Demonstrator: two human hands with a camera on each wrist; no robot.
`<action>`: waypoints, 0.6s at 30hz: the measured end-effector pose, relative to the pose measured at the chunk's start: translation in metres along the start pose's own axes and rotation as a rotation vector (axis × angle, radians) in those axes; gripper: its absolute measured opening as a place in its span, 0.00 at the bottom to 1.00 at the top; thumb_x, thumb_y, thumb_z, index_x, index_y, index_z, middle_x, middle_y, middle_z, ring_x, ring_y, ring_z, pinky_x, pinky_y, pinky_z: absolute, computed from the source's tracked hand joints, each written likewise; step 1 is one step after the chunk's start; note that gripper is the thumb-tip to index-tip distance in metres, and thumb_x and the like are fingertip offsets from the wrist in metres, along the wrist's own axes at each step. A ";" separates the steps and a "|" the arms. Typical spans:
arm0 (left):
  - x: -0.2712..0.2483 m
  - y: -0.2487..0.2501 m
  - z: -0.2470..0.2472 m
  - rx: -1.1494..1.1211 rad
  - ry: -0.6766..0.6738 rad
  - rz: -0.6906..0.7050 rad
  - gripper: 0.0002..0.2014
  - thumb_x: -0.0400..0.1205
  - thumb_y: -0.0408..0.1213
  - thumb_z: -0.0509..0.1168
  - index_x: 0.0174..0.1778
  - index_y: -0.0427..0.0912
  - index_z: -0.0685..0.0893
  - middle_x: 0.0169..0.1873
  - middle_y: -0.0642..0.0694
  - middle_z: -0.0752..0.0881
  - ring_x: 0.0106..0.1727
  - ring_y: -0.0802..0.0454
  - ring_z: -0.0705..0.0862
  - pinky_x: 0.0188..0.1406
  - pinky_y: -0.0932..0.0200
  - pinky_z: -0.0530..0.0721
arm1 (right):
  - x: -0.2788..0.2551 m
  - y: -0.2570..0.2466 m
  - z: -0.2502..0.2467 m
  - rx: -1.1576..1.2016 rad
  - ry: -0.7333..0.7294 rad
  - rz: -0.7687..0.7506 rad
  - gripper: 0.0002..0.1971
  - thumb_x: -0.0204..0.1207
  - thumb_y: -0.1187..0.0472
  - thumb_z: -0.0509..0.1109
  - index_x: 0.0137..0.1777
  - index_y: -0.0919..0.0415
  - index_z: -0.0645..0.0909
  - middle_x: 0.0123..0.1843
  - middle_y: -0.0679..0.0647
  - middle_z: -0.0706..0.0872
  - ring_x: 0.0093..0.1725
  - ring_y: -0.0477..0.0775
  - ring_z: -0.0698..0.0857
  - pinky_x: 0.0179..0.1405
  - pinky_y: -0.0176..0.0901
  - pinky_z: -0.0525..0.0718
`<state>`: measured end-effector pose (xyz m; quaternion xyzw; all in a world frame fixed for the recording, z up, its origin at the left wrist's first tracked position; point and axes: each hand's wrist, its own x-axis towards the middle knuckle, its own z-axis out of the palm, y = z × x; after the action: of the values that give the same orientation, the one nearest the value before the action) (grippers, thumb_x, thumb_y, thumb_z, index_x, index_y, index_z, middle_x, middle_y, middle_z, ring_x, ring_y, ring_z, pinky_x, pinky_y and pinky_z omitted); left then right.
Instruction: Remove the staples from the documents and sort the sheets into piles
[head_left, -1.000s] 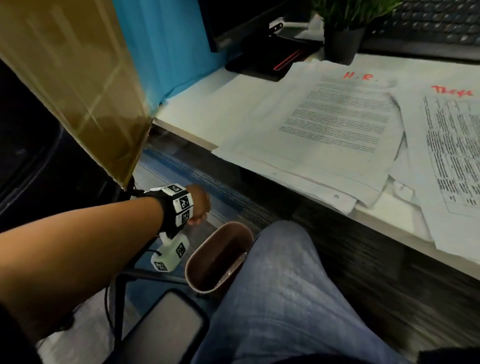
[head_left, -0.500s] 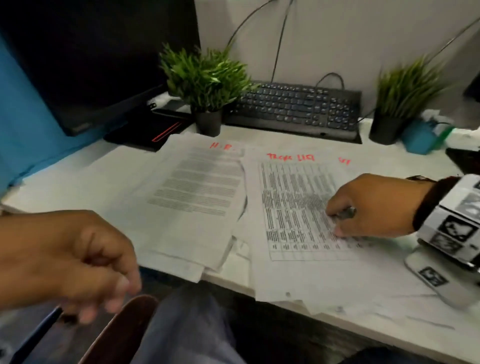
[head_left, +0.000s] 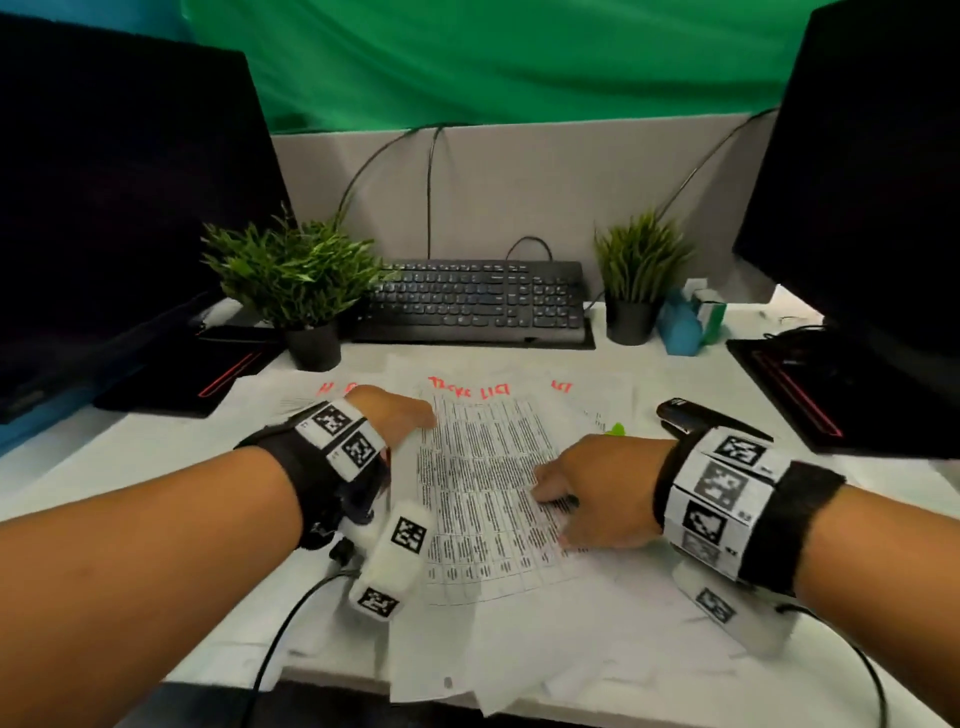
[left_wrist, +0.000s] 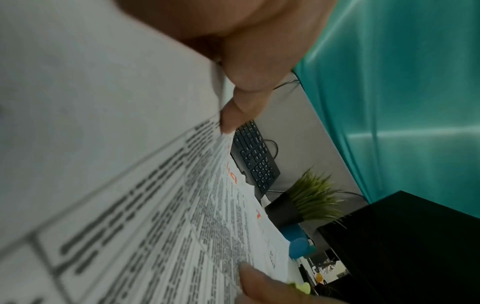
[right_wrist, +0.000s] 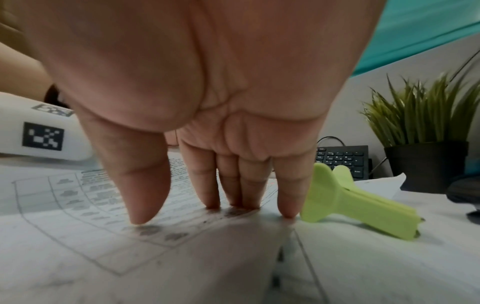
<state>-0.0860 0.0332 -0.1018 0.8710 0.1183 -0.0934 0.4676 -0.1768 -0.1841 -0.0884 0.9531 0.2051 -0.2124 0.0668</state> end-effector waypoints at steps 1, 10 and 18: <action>0.002 0.000 0.002 -0.023 0.021 -0.001 0.18 0.77 0.38 0.77 0.59 0.33 0.86 0.54 0.38 0.88 0.52 0.41 0.87 0.56 0.50 0.89 | 0.000 0.001 0.000 0.003 -0.006 -0.005 0.28 0.84 0.46 0.64 0.82 0.51 0.70 0.83 0.49 0.70 0.80 0.55 0.69 0.80 0.52 0.69; 0.005 -0.008 0.006 -0.125 0.119 0.270 0.06 0.80 0.31 0.71 0.50 0.43 0.89 0.34 0.45 0.91 0.30 0.46 0.87 0.28 0.58 0.87 | -0.013 0.045 -0.020 0.295 0.416 0.187 0.26 0.75 0.45 0.76 0.73 0.45 0.79 0.68 0.47 0.82 0.60 0.49 0.80 0.63 0.44 0.78; -0.010 0.012 -0.041 -0.305 0.134 0.585 0.13 0.85 0.32 0.69 0.55 0.57 0.91 0.51 0.58 0.94 0.55 0.55 0.92 0.57 0.50 0.88 | -0.001 0.056 0.007 0.090 0.166 0.338 0.13 0.80 0.50 0.69 0.62 0.51 0.79 0.54 0.51 0.80 0.51 0.54 0.79 0.49 0.45 0.78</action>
<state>-0.0902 0.0596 -0.0674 0.7922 -0.0935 0.1209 0.5909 -0.1565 -0.2371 -0.0917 0.9902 0.0372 -0.1278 0.0415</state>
